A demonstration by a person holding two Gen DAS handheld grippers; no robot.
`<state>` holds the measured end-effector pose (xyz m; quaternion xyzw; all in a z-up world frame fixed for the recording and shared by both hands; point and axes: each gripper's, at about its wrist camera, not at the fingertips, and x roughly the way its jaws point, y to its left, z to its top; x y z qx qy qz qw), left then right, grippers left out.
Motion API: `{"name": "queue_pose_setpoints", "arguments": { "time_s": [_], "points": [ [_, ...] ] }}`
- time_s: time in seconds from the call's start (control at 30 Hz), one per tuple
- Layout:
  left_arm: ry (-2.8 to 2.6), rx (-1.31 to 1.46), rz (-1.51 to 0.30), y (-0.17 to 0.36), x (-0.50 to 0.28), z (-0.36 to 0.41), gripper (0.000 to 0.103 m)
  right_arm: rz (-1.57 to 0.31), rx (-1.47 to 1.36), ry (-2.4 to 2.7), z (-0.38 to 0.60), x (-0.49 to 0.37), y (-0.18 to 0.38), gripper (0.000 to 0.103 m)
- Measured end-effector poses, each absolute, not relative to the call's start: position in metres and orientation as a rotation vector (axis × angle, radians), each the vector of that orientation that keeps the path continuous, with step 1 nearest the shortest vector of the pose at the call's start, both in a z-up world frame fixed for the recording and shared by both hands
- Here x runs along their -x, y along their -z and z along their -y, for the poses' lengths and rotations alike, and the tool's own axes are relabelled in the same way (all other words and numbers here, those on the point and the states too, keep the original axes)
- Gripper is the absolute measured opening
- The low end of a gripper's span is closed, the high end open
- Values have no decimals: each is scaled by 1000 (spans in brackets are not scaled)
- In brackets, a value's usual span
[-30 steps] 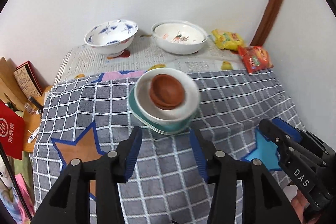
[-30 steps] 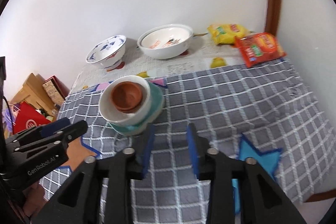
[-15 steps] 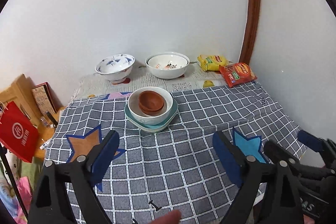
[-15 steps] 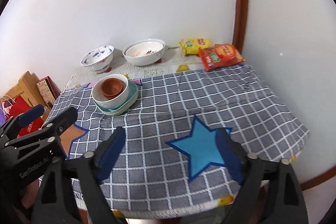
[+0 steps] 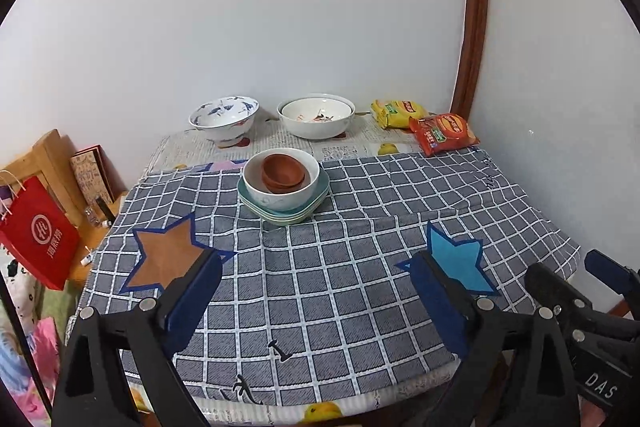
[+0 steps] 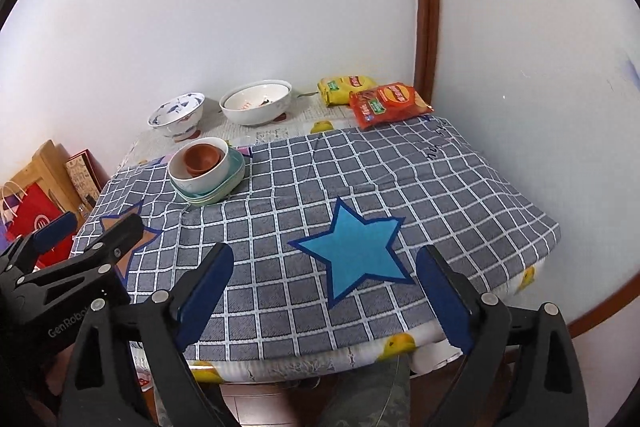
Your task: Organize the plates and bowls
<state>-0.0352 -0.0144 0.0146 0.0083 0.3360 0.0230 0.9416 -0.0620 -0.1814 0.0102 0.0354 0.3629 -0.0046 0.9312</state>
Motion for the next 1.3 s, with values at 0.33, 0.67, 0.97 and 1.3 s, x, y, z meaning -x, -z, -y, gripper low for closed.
{"name": "queue_pose_setpoints", "arguments": {
  "time_s": [0.33, 0.67, 0.97, 1.3],
  "points": [
    [-48, -11, -666, -19, 48, 15, 95, -720, -67, 30, 187, 75, -17, 92],
    [-41, 4, -669, -19, 50, 14, 95, -730, -79, 37, 187, 75, -13, 92],
    [-38, 12, -669, -17, 50, 14, 95, -725, -84, 41, 188, 76, -13, 92],
    [-37, 5, -666, -17, 52, 17, 95, -722, -78, 42, 189, 77, -15, 92]
  ]
}}
